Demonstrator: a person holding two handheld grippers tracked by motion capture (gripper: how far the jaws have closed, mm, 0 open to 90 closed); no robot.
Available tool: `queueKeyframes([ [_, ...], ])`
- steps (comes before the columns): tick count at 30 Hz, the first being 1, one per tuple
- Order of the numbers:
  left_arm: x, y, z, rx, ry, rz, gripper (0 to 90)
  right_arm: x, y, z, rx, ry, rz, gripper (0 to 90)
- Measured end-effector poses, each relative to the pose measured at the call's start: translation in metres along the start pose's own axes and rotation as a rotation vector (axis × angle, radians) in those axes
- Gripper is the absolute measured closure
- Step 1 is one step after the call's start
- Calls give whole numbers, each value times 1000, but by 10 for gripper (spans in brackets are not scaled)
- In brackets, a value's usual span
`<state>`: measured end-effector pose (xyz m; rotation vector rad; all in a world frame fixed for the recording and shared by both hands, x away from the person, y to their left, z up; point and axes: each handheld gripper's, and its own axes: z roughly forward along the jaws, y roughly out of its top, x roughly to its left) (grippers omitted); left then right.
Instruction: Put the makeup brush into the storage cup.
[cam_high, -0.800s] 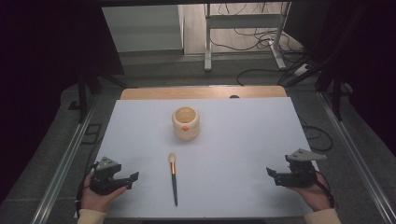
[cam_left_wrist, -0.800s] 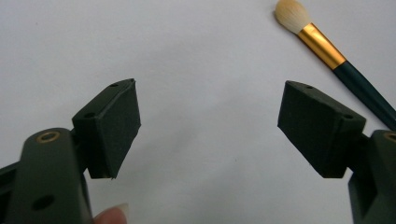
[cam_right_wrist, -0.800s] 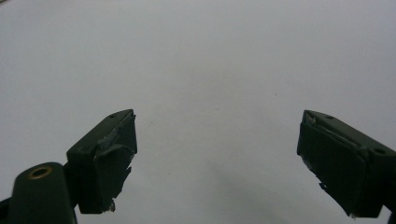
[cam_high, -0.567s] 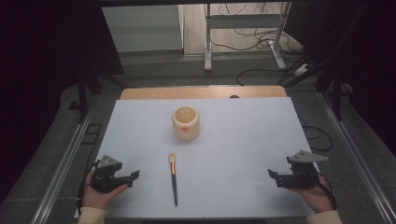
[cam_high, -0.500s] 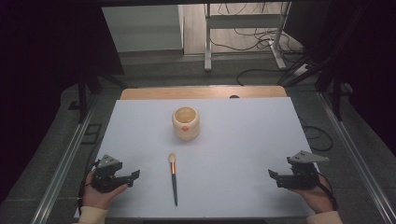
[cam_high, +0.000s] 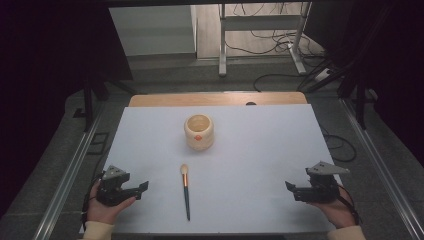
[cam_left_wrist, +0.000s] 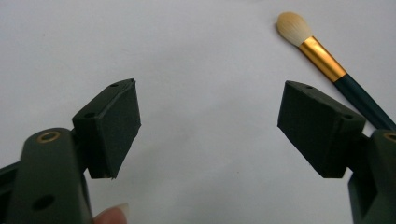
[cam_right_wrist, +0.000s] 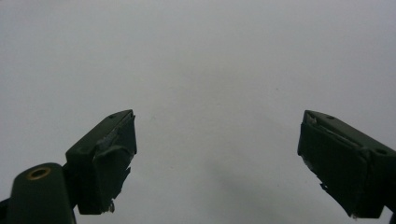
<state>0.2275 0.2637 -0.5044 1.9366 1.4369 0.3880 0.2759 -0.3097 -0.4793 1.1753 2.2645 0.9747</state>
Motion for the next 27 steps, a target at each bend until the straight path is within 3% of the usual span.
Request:
queueKeyframes([
  [13, -7, 4, -2, -6, 15, 37, 211, -1, 0, -2, -12, 7, 5, 117],
  [27, -26, 9, -11, -23, 13, 20, 210, -1, 1, -4, -29, 15, 7, 114],
])
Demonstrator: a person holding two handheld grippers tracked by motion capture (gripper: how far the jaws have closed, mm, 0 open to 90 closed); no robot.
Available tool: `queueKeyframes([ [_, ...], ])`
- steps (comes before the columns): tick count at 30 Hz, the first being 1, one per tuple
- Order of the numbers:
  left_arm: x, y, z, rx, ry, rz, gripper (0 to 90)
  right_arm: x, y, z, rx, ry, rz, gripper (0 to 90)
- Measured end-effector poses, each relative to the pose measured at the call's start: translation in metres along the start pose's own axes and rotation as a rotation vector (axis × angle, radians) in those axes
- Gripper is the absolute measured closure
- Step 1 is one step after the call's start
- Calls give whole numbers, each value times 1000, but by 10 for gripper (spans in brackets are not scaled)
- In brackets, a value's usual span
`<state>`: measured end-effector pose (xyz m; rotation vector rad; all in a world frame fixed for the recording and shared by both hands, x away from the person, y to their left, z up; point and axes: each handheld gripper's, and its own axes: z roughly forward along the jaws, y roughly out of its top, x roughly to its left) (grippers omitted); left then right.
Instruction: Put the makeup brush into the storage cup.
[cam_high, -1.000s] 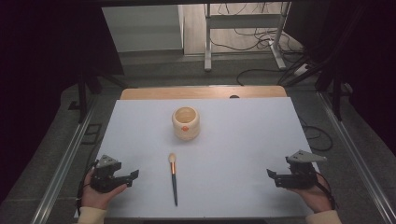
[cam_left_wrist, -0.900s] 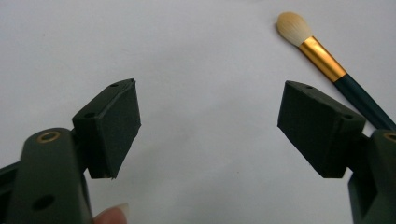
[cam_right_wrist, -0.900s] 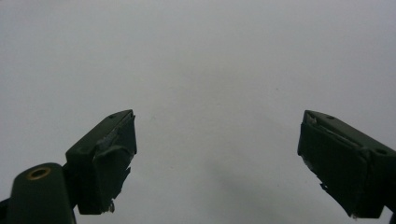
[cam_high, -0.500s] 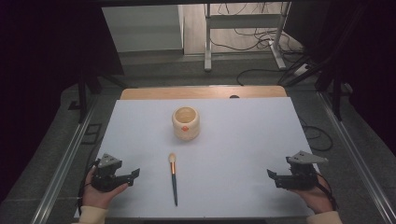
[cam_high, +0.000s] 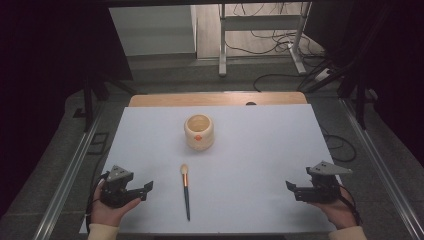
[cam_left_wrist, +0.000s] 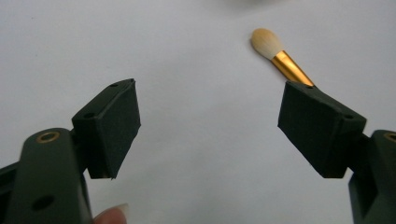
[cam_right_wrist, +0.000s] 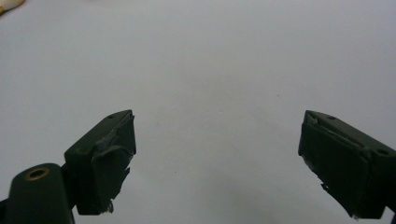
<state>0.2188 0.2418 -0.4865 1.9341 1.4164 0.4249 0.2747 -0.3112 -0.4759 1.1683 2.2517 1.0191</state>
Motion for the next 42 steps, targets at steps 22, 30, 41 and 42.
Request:
queueKeyframes([
  [22, -11, 13, 0, 11, -26, -58, 216, -3, -1, -4, -5, -34, 16, 114],
  [30, -20, 23, 4, 2, -57, -47, 225, -2, -1, -4, -5, -35, 14, 114],
  [41, -36, 32, 8, -17, -100, 8, 225, -1, -1, -6, -14, -32, 11, 115],
  [42, -38, 32, 9, -17, -101, 11, 225, -1, -1, -6, -14, -31, 11, 114],
])
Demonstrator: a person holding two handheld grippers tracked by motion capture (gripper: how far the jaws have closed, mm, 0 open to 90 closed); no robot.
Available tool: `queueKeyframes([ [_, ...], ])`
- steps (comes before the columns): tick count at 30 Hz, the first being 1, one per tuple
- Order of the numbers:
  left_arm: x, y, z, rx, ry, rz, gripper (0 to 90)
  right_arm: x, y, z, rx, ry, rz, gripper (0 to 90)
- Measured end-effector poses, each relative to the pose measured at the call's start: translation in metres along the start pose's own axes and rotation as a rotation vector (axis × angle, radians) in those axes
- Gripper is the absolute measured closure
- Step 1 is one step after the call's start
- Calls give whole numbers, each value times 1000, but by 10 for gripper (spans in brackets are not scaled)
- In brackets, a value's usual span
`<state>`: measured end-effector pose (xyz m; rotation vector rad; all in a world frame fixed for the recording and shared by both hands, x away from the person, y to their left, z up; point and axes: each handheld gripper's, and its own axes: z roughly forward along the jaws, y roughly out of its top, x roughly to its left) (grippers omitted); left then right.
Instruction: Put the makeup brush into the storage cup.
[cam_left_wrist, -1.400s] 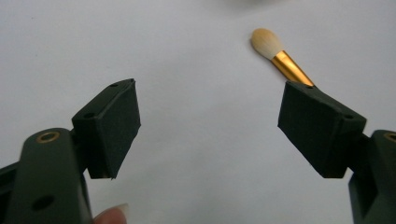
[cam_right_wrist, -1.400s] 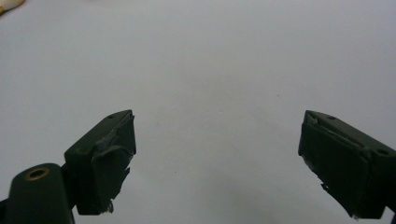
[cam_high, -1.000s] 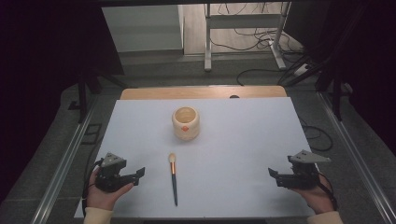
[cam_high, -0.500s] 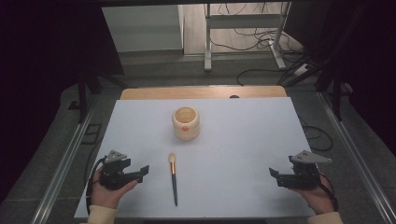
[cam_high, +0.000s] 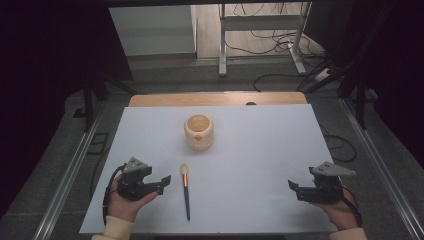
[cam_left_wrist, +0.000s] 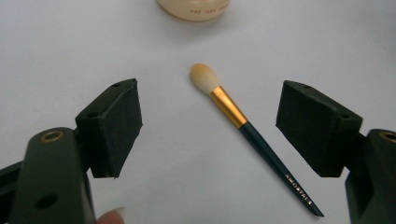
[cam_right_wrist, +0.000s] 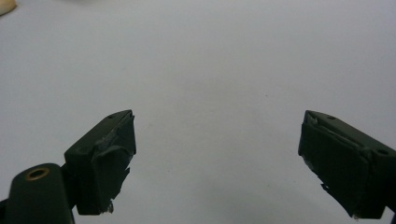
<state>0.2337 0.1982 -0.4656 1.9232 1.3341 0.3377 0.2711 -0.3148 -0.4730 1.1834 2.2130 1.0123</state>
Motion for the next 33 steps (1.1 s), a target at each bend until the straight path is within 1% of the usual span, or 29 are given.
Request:
queueKeyframes([
  [4, -3, 1, 2, 10, -5, 9, 227, 0, 0, 0, 1, -1, 0, 114],
  [7, -3, 1, 3, 17, -2, 4, 227, 0, 0, 0, -10, 13, 5, 114],
  [10, -5, 2, 5, 25, -1, -3, 228, -1, 0, 0, -12, 13, 4, 114],
  [14, -8, 3, 9, 37, -2, 9, 228, 0, 0, 0, -9, 11, 0, 114],
  [18, -10, 4, 12, 45, -3, 11, 228, -1, 0, 0, -13, 14, 4, 114],
  [22, -11, 4, 14, 48, 0, 1, 228, -1, 0, -1, -11, 12, 6, 114],
  [29, -12, 4, 17, 63, 4, 5, 232, 0, 0, 0, -11, 12, 4, 114],
  [33, -12, 4, 19, 67, 3, -9, 232, 0, 0, 0, -10, 10, 5, 114],
])
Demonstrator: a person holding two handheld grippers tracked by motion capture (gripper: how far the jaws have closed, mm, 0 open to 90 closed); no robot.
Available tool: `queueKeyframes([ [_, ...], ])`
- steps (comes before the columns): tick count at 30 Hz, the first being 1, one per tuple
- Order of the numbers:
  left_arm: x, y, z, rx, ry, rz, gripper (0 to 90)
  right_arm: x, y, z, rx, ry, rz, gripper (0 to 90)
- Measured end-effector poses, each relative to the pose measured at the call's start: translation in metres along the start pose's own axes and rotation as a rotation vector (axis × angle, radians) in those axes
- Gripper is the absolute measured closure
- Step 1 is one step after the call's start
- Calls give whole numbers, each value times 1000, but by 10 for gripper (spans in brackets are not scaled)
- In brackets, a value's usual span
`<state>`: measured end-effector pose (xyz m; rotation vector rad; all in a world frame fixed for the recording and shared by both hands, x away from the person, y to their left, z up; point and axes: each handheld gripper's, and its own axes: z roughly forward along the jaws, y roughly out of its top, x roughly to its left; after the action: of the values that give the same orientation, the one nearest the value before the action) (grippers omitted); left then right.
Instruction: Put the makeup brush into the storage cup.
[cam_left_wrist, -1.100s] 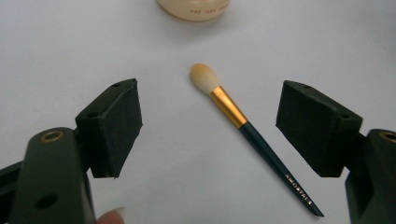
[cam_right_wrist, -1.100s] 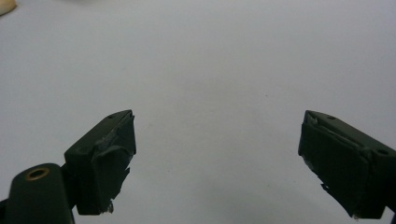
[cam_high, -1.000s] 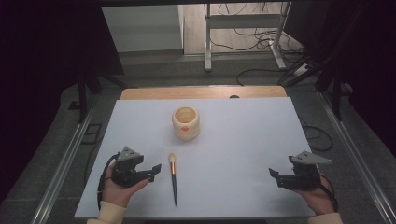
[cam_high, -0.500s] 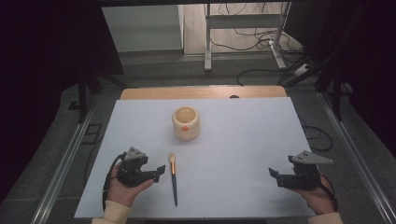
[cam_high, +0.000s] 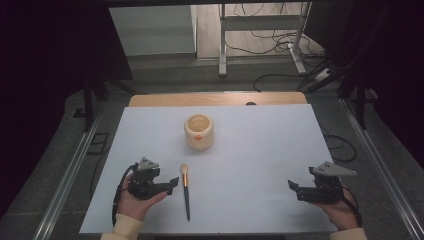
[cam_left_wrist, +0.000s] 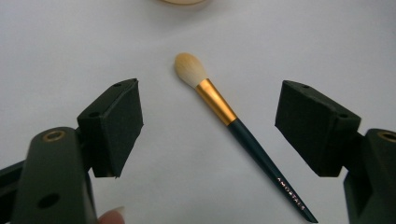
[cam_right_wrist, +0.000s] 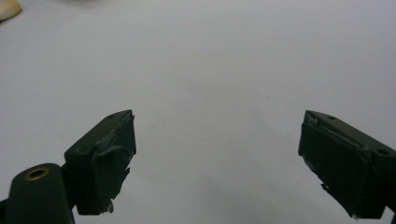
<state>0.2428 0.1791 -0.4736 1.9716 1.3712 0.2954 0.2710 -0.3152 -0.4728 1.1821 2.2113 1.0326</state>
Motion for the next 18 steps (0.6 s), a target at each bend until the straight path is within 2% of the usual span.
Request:
queueKeyframes([
  [6, -3, 2, 6, 14, -13, -2, 232, 1, 0, 0, 1, 0, 0, 114],
  [18, -7, 3, 15, 38, -7, -17, 231, 1, -1, 0, 3, -2, -2, 114],
])
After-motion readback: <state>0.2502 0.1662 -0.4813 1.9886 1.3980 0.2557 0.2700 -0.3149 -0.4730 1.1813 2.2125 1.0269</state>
